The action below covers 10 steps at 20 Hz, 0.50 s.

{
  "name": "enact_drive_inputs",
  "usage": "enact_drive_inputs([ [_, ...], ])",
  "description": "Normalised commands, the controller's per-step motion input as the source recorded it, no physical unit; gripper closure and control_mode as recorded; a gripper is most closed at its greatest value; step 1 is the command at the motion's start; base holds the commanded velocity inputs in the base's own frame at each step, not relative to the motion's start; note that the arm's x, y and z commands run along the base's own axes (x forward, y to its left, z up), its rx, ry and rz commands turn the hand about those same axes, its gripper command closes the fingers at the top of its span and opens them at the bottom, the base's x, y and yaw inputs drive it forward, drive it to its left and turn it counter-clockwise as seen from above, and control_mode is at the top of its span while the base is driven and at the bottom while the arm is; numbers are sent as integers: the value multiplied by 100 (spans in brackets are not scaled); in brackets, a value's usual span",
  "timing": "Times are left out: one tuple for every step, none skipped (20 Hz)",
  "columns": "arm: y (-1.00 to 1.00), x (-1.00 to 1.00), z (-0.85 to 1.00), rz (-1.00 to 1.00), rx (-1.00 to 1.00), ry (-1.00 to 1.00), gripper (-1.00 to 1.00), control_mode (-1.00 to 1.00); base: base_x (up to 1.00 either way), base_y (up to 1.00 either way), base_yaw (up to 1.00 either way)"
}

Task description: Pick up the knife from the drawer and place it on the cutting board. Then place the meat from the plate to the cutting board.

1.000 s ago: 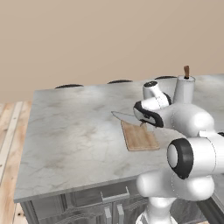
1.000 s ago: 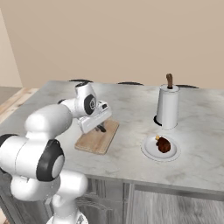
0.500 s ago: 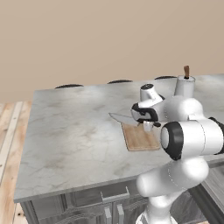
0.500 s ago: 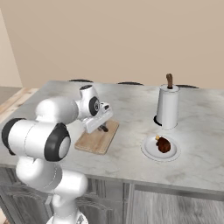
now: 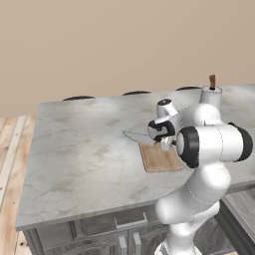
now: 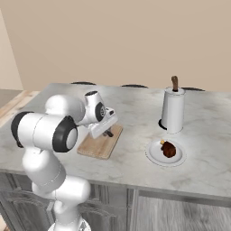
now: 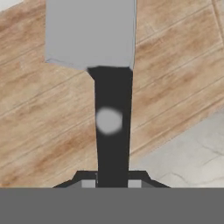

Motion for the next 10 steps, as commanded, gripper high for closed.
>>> enact_drive_inputs([
  [0, 25, -11, 1, 0, 0, 100, -100, 0, 0, 0],
  [0, 26, -14, 1, 0, 1, 100, -100, 0, 0, 0],
  [-1, 25, -6, 1, 1, 1, 100, -100, 0, 0, 0],
  [0, 18, -10, 0, 0, 0, 100, -100, 0, 0, 0],
  [0, 21, -11, 0, 0, 1, 100, -100, 0, 0, 0],
  [0, 23, -6, 0, 0, 1, 100, -100, 0, 0, 0],
  [0, 21, -12, 0, 0, 1, 100, -100, 0, 0, 0],
  [0, 22, -9, 0, 0, 2, 100, -100, 0, 0, 0],
  [-12, 10, -2, 2, 0, 5, 100, -100, 0, 0, 0],
  [-8, 0, 0, 0, 0, 0, 100, -100, 0, 0, 0],
])
